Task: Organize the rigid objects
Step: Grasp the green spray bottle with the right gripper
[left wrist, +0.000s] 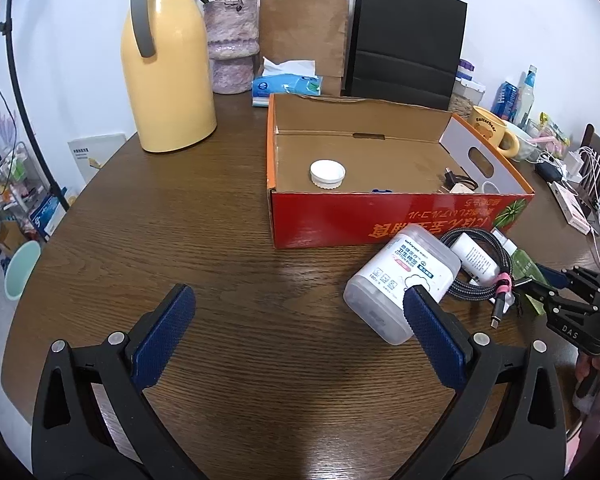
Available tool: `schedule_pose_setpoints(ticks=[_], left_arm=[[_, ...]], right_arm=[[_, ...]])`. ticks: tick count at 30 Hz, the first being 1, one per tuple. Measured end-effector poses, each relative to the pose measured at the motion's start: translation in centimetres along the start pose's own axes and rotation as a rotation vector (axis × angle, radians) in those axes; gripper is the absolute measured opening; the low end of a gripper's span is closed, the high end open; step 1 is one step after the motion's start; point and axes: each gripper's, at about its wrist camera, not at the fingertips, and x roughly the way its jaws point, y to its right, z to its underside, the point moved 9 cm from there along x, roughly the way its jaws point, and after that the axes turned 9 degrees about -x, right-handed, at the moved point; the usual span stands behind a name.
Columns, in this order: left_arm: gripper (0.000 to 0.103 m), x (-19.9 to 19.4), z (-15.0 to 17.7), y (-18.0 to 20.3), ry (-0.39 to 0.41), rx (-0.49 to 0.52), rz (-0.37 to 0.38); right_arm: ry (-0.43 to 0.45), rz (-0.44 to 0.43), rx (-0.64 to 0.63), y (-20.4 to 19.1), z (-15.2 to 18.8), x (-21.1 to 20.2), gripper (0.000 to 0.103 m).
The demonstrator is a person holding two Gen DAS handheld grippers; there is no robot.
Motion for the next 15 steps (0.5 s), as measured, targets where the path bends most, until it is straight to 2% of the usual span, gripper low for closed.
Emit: schedule_pose_setpoints(ticks=[15], left_arm=[[0.103,0.9,0.3,2.8,-0.021,0.067,0.039]], right_arm=[[0.002,-0.031,0.071,-0.4,0.2,-0.3,0.037]])
